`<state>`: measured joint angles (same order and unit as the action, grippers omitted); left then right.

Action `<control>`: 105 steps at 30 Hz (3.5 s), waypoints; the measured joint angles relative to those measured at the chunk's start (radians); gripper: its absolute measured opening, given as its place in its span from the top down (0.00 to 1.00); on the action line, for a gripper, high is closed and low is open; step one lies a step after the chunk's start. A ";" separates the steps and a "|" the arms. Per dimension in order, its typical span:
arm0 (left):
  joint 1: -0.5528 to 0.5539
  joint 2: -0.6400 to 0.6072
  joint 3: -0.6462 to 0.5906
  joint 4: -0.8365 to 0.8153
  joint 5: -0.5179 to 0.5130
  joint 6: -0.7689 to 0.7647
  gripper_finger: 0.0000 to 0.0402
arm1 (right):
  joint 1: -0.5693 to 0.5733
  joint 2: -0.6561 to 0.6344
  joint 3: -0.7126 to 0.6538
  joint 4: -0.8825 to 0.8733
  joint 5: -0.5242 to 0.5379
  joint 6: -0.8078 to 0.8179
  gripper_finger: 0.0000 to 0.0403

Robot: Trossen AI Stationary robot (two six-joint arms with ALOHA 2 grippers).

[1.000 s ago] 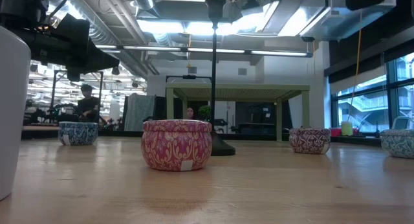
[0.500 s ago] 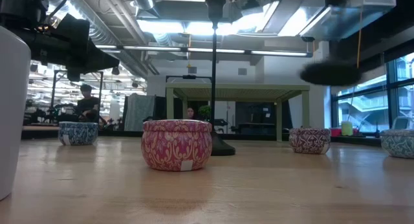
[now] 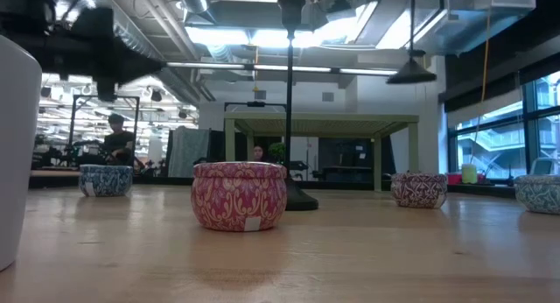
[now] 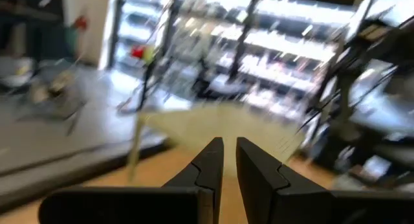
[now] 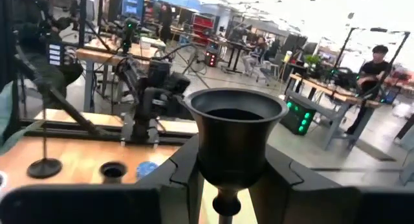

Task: Pick & Place candle stick holders
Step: Put the black candle holder on the shelf

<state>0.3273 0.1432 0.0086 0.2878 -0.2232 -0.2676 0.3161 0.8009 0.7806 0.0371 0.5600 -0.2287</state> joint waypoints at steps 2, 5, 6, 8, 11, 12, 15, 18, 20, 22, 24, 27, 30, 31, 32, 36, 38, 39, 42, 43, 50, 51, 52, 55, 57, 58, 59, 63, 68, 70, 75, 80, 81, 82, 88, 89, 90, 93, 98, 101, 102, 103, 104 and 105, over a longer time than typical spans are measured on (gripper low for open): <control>0.000 0.000 0.000 0.105 0.037 0.016 0.91 | -0.045 -0.006 0.015 0.001 -0.032 -0.023 0.75; 0.000 0.000 0.015 0.227 0.119 0.074 0.91 | -0.119 -0.016 0.024 0.003 -0.074 -0.041 0.75; 0.000 0.001 0.028 0.241 0.149 0.088 0.91 | -0.145 -0.018 0.024 0.004 -0.093 -0.041 0.75; 0.000 0.002 0.067 0.235 0.187 0.095 0.91 | -0.202 -0.021 0.024 0.003 -0.144 -0.041 0.75; 0.000 0.032 0.143 0.195 0.198 0.115 0.91 | -0.293 -0.016 0.024 0.008 -0.225 -0.040 0.75; 0.000 0.049 0.173 0.169 0.198 0.129 0.91 | -0.326 -0.012 0.024 0.011 -0.254 -0.040 0.75; 0.000 0.126 0.266 0.103 0.199 0.149 0.91 | -0.421 0.002 0.024 0.017 -0.332 -0.033 0.75; -0.001 0.225 0.337 0.067 0.222 0.153 0.91 | -0.522 0.021 0.024 0.033 -0.402 -0.003 0.75; -0.008 0.284 0.361 0.081 0.260 0.193 0.91 | -0.587 0.040 0.024 0.071 -0.444 0.019 0.75; -0.020 0.332 0.369 0.137 0.267 0.241 0.91 | -0.652 0.063 0.024 0.114 -0.475 0.040 0.75; -0.030 0.382 0.369 0.198 0.248 0.255 0.91 | -0.717 0.095 0.024 0.157 -0.508 0.064 0.75; -0.035 0.434 0.369 0.248 0.215 0.256 0.91 | -0.813 0.148 0.024 0.185 -0.578 0.092 0.75; -0.035 0.463 0.369 0.295 0.211 0.263 0.91 | -0.889 0.206 0.024 0.188 -0.606 0.120 0.75; -0.035 0.466 0.369 0.312 0.210 0.275 0.91 | -0.910 0.225 0.023 0.192 -0.606 0.127 0.75; -0.035 0.469 0.369 0.322 0.210 0.288 0.91 | -0.928 0.242 0.023 0.203 -0.606 0.136 0.75; -0.035 0.470 0.369 0.327 0.210 0.333 0.91 | -0.981 0.295 0.023 0.268 -0.606 0.172 0.75; -0.035 0.470 0.369 0.329 0.210 0.342 0.91 | -1.002 0.311 0.023 0.309 -0.609 0.172 0.75; -0.035 0.470 0.369 0.329 0.209 0.342 0.91 | -1.010 0.316 0.023 0.324 -0.609 0.174 0.75; -0.035 0.470 0.369 0.330 0.209 0.342 0.91 | -1.031 0.325 0.023 0.327 -0.622 0.226 0.75; -0.035 0.470 0.369 0.330 0.209 0.342 0.91 | -1.036 0.329 0.023 0.322 -0.638 0.249 0.75; -0.035 0.470 0.369 0.330 0.209 0.341 0.91 | -1.044 0.351 0.023 0.323 -0.641 0.278 0.75; -0.035 0.470 0.369 0.330 0.209 0.341 0.91 | -1.044 0.351 0.023 0.323 -0.628 0.281 0.75; -0.035 0.470 0.369 0.330 0.209 0.341 0.91 | -1.044 0.351 0.023 0.325 -0.616 0.285 0.75; -0.035 0.470 0.369 0.330 0.209 0.342 0.91 | -1.045 0.350 0.023 0.329 -0.599 0.300 0.75; -0.035 0.470 0.369 0.330 0.209 0.342 0.91 | -1.046 0.350 0.023 0.329 -0.597 0.296 0.74; -0.035 0.470 0.369 0.329 0.209 0.342 0.91 | -1.046 0.350 0.023 0.329 -0.597 0.296 0.73; -0.035 0.470 0.369 0.330 0.209 0.342 0.91 | -1.046 0.350 0.023 0.329 -0.597 0.296 0.72; -0.035 0.470 0.369 0.329 0.209 0.342 0.91 | -1.046 0.350 0.023 0.329 -0.597 0.293 0.67; -0.035 0.470 0.369 0.329 0.209 0.342 0.91 | -1.046 0.350 0.023 0.329 -0.600 0.271 0.62; -0.035 0.470 0.369 0.329 0.209 0.342 0.91 | -1.046 0.350 0.023 0.329 -0.611 0.244 0.60; -0.035 0.470 0.369 0.329 0.209 0.341 0.91 | -1.046 0.350 0.023 0.327 -0.622 0.217 0.54; -0.035 0.470 0.369 0.329 0.209 0.342 0.91 | -1.046 0.348 0.023 0.327 -0.661 0.217 0.47; -0.035 0.470 0.369 0.329 0.209 0.342 0.91 | -1.046 0.347 0.023 0.327 -0.661 0.214 0.46; -0.035 0.470 0.369 0.329 0.209 0.342 0.91 | -1.046 0.343 0.023 0.327 -0.660 0.203 0.44; -0.035 0.470 0.369 0.329 0.209 0.342 0.91 | -1.046 0.290 0.023 0.326 -0.668 0.192 0.41; -0.035 0.470 0.369 0.329 0.209 0.342 0.91 | -1.046 0.276 0.023 0.326 -0.680 0.194 0.41; -0.035 0.470 0.369 0.329 0.209 0.342 0.91 | -1.046 0.262 0.023 0.326 -0.691 0.195 0.41; -0.035 0.470 0.369 0.329 0.209 0.342 0.91 | -1.043 0.217 0.023 0.325 -0.739 0.199 0.41; -0.035 0.470 0.369 0.329 0.209 0.341 0.91 | -0.987 0.134 0.023 0.302 -0.838 0.195 0.41; -0.035 0.470 0.369 0.329 0.209 0.342 0.91 | -0.922 0.084 0.023 0.237 -0.963 0.193 0.41; -0.035 0.470 0.369 0.329 0.209 0.342 0.91 | -0.898 0.066 0.023 0.205 -1.006 0.194 0.41; -0.035 0.470 0.369 0.329 0.209 0.342 0.91 | -0.874 0.048 0.023 0.171 -1.049 0.194 0.41; -0.035 0.470 0.369 0.329 0.209 0.342 0.91 | -0.848 0.032 0.023 0.131 -1.093 0.194 0.41; -0.035 0.470 0.369 0.329 0.209 0.346 0.91 | -0.820 0.019 0.023 0.086 -1.135 0.194 0.41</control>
<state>0.2924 0.6132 0.3779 0.6170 -0.0141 0.0786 -0.5036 0.8197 0.8032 0.1235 -0.5755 -0.0347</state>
